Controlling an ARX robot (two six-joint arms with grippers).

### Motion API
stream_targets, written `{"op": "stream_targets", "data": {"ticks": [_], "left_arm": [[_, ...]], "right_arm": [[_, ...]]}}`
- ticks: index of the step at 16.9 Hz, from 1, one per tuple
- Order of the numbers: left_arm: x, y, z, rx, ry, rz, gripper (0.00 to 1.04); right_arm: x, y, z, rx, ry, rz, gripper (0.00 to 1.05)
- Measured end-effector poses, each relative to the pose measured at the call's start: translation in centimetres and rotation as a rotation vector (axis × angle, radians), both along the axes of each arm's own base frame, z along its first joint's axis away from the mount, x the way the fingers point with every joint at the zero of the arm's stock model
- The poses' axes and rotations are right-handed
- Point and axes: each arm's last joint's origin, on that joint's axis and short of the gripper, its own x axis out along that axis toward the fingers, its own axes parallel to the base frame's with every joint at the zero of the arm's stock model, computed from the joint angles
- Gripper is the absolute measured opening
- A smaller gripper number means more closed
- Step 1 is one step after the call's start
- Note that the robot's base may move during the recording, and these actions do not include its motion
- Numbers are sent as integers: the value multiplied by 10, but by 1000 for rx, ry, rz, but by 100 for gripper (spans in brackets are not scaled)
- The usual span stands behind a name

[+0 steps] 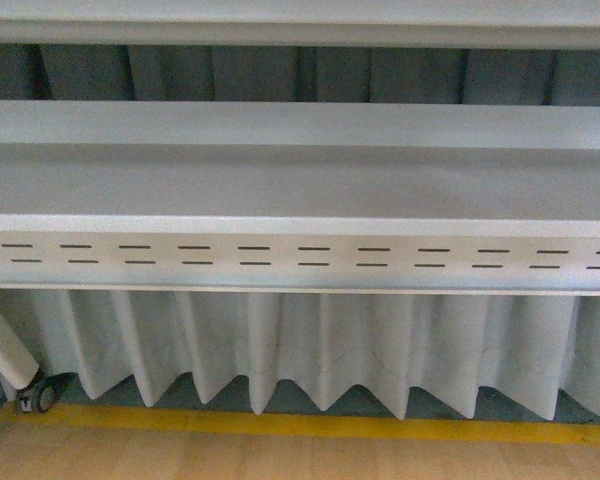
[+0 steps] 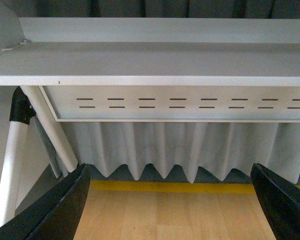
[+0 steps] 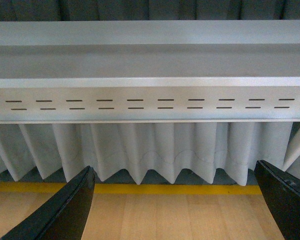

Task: Wind up and store yellow beetle toy

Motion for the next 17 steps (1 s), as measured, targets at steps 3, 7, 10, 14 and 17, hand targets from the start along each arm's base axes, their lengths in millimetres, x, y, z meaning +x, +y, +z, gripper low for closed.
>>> {"op": "stream_targets", "data": {"ticks": [3, 7, 10, 14, 17], "left_arm": [[0, 0, 0, 0, 0, 0, 98], [0, 0, 0, 0, 0, 0, 98], [0, 0, 0, 0, 0, 0, 98], [0, 0, 0, 0, 0, 0, 98], [0, 0, 0, 0, 0, 0, 98]], "right_arm": [[0, 0, 0, 0, 0, 0, 98], [0, 0, 0, 0, 0, 0, 98], [0, 0, 0, 0, 0, 0, 98], [0, 0, 0, 0, 0, 0, 98], [0, 0, 0, 0, 0, 0, 98]]}}
